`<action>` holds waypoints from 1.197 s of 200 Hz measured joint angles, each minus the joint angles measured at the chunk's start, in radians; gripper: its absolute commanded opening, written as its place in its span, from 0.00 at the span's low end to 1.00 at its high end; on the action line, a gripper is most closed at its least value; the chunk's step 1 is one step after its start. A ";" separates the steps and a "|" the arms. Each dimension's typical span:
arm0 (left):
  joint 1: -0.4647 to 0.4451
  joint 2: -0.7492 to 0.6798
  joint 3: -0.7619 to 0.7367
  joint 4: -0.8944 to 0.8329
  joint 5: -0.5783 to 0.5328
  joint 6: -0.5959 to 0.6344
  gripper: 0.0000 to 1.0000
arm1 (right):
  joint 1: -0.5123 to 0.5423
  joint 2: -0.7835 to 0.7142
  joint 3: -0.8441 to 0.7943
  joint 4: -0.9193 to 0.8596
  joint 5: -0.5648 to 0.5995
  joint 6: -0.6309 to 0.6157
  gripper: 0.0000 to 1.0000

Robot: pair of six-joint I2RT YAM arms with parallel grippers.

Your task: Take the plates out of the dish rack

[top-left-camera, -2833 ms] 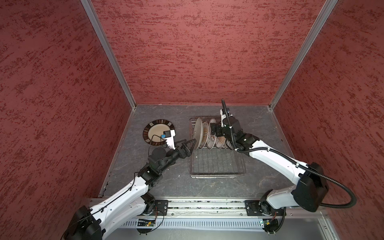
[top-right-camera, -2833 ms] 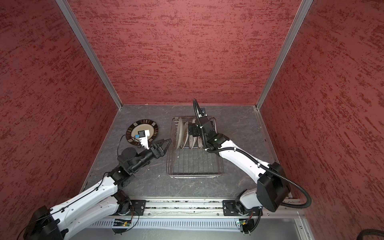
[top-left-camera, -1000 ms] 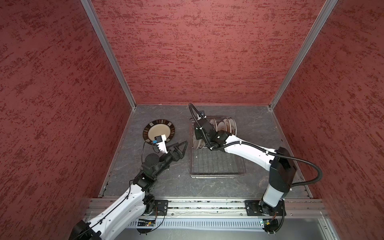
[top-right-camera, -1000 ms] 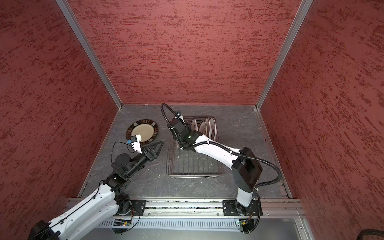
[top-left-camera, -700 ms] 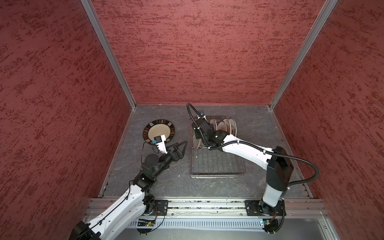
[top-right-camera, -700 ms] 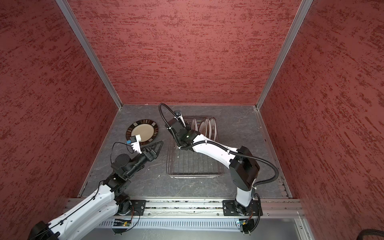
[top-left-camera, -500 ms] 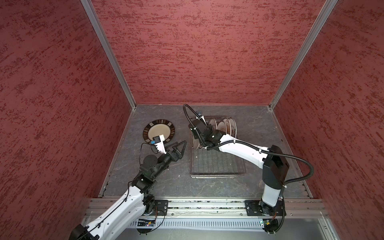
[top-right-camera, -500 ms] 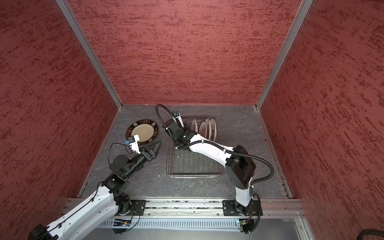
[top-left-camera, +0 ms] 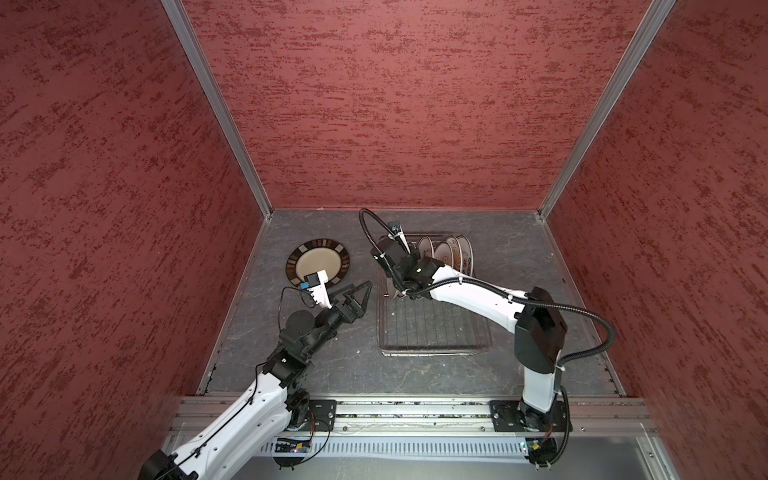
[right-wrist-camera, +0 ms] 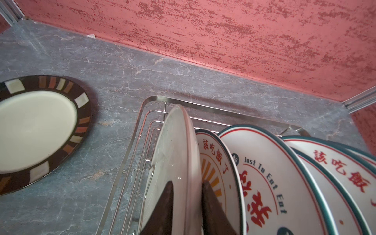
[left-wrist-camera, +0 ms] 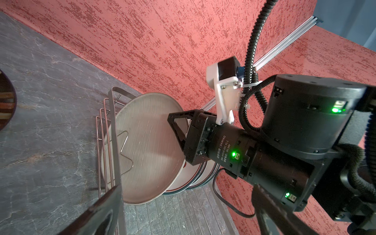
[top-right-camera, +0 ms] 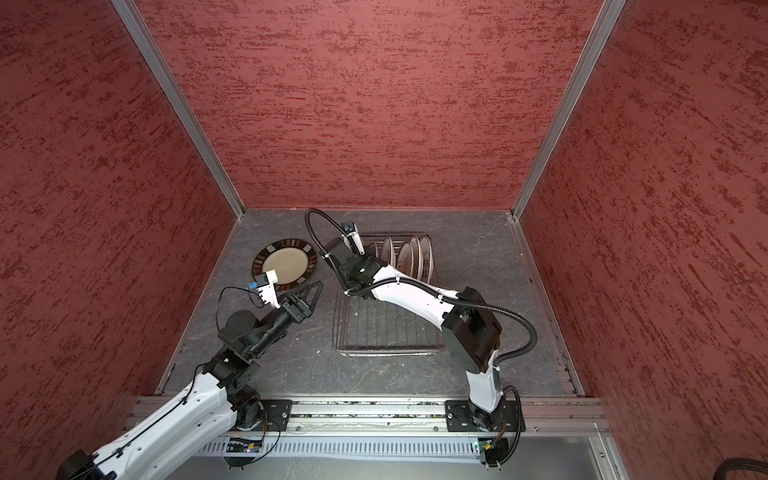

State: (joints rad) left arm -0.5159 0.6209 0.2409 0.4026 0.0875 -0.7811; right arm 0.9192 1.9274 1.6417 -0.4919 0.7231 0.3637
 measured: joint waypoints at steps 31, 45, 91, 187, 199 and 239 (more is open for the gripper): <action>0.000 0.008 0.000 0.000 -0.014 0.000 1.00 | 0.000 0.011 0.021 -0.018 0.007 0.000 0.20; 0.000 0.015 -0.001 0.001 -0.017 0.000 0.99 | 0.000 0.019 0.034 -0.024 0.017 0.005 0.20; 0.000 0.029 -0.013 0.000 -0.018 0.000 0.99 | 0.003 0.053 0.080 -0.038 0.060 0.014 0.13; 0.010 0.033 -0.013 0.001 -0.019 0.000 0.99 | 0.010 0.109 0.157 -0.113 0.168 -0.005 0.08; 0.011 0.040 -0.013 0.001 -0.020 0.000 0.99 | 0.012 0.119 0.175 -0.127 0.178 -0.013 0.07; 0.012 0.086 -0.013 0.010 -0.019 0.000 0.99 | 0.017 0.144 0.220 -0.146 0.190 -0.063 0.06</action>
State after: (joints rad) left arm -0.5041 0.7071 0.2279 0.4126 0.0685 -0.7815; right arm 0.9360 2.0716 1.8618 -0.6384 0.9134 0.3008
